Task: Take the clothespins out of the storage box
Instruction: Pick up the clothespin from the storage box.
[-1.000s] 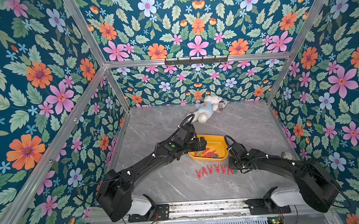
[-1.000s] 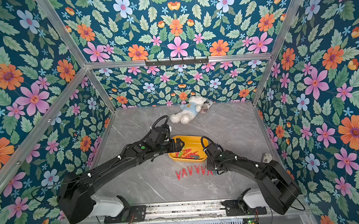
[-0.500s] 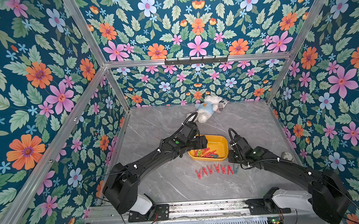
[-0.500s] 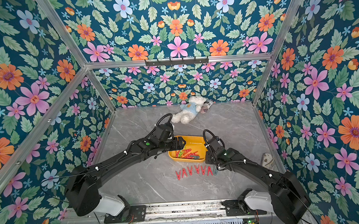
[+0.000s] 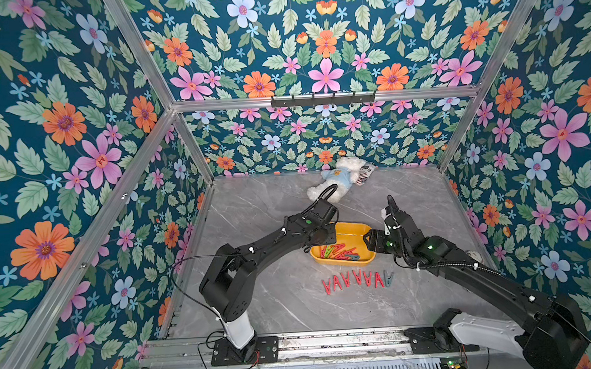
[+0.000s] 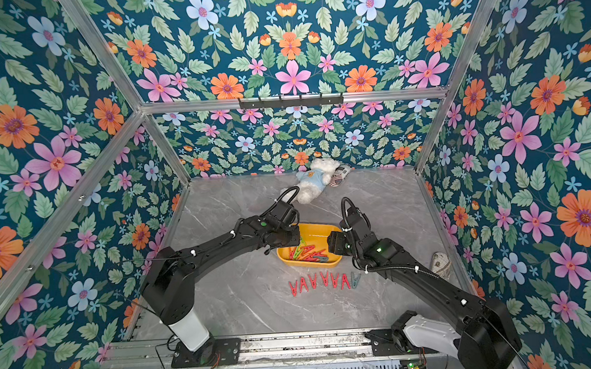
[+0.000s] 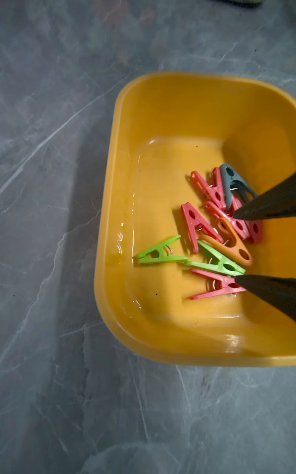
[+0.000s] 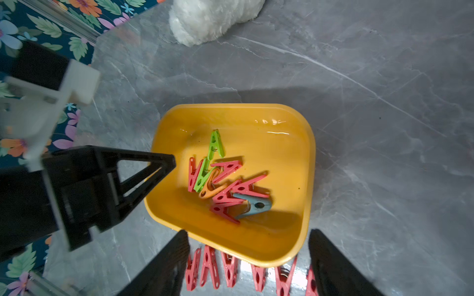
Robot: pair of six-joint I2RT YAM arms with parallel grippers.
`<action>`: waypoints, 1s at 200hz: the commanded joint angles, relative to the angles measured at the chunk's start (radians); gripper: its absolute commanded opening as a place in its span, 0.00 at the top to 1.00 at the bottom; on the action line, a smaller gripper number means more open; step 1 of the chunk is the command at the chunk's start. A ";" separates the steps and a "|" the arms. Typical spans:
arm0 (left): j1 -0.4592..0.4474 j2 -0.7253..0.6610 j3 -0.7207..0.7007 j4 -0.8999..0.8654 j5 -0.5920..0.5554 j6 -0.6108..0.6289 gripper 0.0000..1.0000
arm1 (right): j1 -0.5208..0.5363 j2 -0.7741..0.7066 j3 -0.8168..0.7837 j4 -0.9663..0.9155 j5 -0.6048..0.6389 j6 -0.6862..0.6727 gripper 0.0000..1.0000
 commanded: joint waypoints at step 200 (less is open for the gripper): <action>0.010 0.301 0.191 -0.098 -0.052 0.066 0.77 | -0.044 0.017 0.015 0.037 -0.018 -0.027 0.01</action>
